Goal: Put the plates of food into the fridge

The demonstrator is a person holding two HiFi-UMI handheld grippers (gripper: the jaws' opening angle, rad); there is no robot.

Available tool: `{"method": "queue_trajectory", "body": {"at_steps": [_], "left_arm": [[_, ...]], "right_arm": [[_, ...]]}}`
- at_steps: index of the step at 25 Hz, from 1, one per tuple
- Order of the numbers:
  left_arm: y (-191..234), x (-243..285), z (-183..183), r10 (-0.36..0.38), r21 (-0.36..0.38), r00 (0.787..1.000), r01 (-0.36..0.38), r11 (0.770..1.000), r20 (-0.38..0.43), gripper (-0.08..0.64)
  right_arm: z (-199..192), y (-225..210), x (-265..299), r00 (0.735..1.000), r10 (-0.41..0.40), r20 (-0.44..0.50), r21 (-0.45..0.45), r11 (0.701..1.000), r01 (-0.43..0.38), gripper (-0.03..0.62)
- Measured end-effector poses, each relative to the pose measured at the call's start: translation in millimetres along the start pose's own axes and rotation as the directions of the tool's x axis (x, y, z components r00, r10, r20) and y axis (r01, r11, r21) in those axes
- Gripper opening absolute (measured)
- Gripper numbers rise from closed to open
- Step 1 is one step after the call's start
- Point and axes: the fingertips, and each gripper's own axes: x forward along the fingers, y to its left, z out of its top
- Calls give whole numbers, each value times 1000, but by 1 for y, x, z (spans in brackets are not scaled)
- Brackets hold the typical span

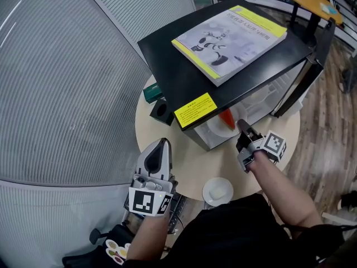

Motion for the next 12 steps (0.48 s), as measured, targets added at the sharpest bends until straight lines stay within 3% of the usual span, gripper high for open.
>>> {"method": "queue_trajectory", "body": {"at_steps": [12], "left_arm": [[12,1,-9,20,-30,1000,-20,999,1,2]], "right_arm": [[3,7,24,999,-41,33,31,999,40,18]]}}
